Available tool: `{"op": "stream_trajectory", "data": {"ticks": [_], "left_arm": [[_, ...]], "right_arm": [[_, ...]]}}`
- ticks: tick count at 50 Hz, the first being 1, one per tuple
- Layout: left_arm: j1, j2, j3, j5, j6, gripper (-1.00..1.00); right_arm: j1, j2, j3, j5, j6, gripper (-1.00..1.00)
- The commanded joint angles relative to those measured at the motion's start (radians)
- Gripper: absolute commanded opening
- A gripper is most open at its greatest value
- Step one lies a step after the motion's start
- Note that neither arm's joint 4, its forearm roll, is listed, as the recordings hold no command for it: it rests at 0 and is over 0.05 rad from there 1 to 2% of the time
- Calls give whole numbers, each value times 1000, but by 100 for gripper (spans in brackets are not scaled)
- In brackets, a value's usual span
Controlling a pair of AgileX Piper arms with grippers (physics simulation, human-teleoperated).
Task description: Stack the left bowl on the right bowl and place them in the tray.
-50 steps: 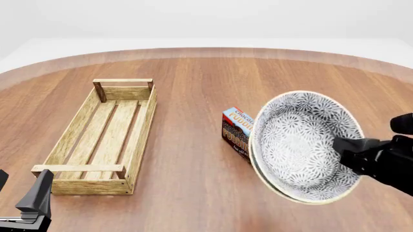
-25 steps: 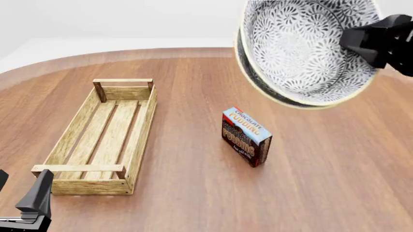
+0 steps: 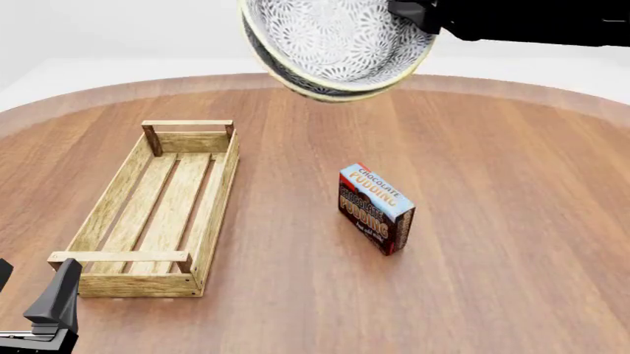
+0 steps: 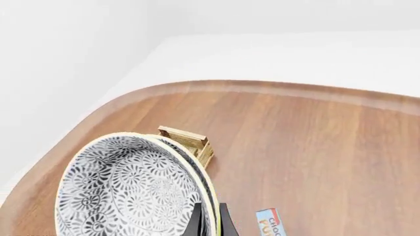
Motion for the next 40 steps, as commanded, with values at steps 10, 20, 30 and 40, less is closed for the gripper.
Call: {"op": "stream_trajectory", "data": {"ticks": [10, 20, 30, 40], "left_arm": [[0, 0, 0, 0, 0, 100], [0, 0, 0, 0, 0, 100], [0, 0, 0, 0, 0, 100], [0, 0, 0, 0, 0, 100]], "right_arm": [[90, 188, -91, -102, 5, -100], [129, 265, -113, -142, -15, -100], [145, 324, -138, -168, -35, -100], [161, 410, -148, -210, -54, -100]]}}
